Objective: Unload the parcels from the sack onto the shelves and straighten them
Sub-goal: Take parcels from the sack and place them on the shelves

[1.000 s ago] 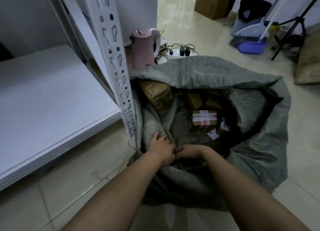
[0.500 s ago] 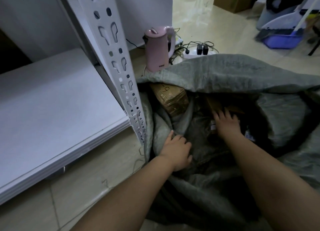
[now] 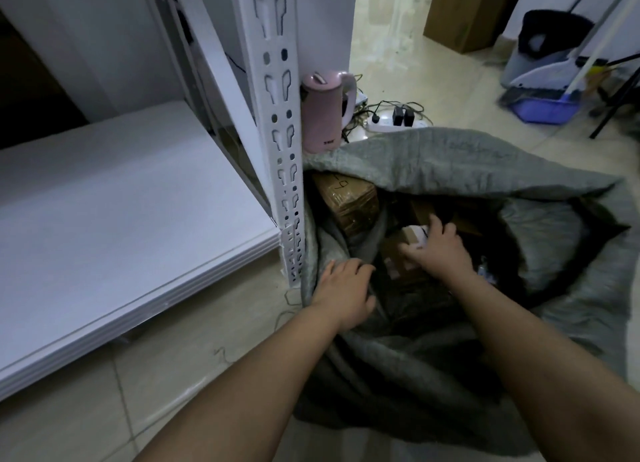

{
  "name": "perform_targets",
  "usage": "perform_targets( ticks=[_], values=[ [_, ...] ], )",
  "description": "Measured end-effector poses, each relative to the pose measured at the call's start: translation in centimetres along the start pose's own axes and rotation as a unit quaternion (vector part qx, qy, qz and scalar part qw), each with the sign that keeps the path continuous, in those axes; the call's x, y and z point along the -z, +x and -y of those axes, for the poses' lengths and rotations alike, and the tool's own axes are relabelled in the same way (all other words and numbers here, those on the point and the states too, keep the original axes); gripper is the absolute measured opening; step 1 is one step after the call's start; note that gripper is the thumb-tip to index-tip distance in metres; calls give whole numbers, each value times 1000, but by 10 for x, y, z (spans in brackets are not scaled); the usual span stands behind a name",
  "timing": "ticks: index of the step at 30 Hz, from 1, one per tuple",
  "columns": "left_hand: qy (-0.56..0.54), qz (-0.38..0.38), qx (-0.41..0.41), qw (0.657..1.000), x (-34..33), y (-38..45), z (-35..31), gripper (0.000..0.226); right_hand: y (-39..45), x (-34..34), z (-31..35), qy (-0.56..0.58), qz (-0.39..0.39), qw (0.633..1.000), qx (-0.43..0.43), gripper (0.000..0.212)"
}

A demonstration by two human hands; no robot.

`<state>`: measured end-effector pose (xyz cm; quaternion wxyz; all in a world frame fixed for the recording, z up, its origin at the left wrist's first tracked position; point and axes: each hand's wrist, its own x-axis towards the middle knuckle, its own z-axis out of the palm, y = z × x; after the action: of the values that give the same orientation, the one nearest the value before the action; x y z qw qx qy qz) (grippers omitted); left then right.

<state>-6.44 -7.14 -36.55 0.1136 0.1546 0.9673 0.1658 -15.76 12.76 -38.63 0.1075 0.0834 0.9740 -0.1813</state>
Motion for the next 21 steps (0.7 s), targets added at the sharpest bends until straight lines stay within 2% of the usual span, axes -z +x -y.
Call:
perform_targets(
  ticks=[5,8,11,13,15,16,18,21],
  values=[
    [-167,-33,67,983,33,-40,-1,75,-47,32,43,230,48,969,-82,92],
    [-290,-20,100,952,49,-72,5,87,-84,38,77,260,89,958,-84,95],
    [-383,-40,132,913,67,-113,17,89,-128,36,122,286,133,946,-67,94],
    [-441,-69,140,884,82,-141,29,80,-158,34,149,330,174,926,-66,81],
    [-520,-78,135,840,99,-175,46,62,-192,33,177,342,220,910,-82,63],
    [-549,-75,136,821,107,-194,56,55,-207,30,190,341,241,904,-93,59],
    [-562,-87,157,808,121,-225,73,52,-227,22,212,364,271,884,-113,59],
    [-587,-133,201,773,143,-271,104,42,-257,8,252,453,289,832,-137,55]
  ],
)
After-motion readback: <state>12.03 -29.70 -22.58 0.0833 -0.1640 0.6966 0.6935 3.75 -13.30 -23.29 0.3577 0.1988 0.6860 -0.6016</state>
